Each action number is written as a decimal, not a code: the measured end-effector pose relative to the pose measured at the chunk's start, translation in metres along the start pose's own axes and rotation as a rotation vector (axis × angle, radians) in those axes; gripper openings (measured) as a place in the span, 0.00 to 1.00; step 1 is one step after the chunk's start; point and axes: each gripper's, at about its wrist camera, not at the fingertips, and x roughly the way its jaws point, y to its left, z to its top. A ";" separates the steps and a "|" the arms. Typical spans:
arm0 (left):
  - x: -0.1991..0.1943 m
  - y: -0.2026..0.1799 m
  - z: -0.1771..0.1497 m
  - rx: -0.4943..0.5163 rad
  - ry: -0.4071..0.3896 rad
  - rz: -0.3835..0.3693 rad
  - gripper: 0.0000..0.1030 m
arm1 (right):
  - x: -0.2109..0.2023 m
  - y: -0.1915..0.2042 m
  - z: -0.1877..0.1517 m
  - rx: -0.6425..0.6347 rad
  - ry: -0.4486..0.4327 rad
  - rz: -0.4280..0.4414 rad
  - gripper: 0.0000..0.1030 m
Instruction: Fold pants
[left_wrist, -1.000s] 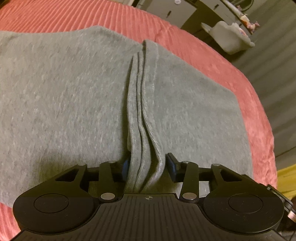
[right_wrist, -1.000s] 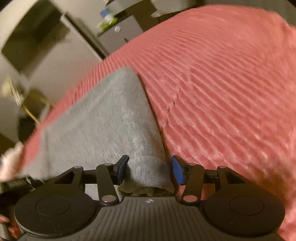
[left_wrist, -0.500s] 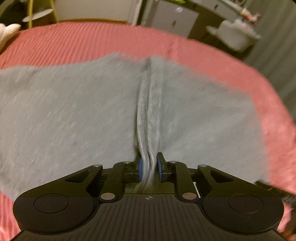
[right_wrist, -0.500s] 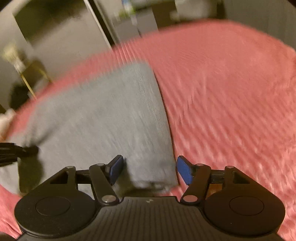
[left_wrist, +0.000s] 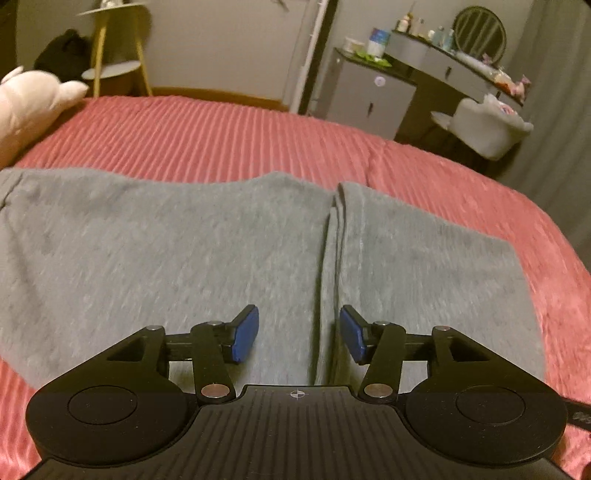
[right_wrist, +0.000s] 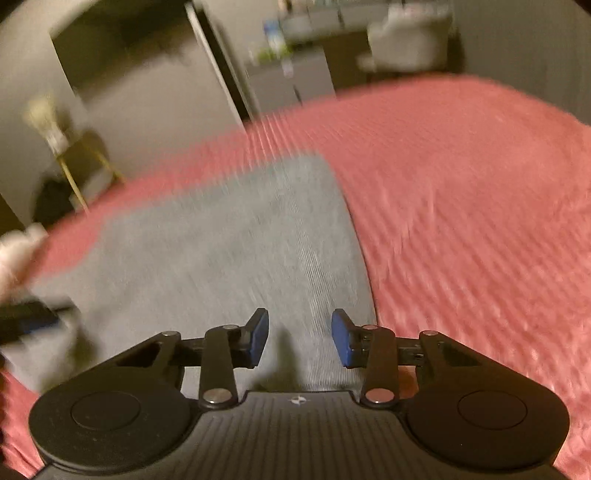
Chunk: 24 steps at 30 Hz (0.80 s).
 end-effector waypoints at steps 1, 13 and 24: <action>0.003 -0.003 0.004 0.001 -0.003 0.003 0.55 | 0.010 0.000 0.001 0.002 0.046 -0.016 0.37; 0.052 -0.019 0.018 -0.037 0.084 0.032 0.41 | 0.016 -0.001 0.003 0.012 0.058 -0.014 0.40; -0.072 0.174 -0.022 -0.597 -0.182 0.101 0.61 | 0.023 -0.007 0.005 0.033 0.063 0.062 0.63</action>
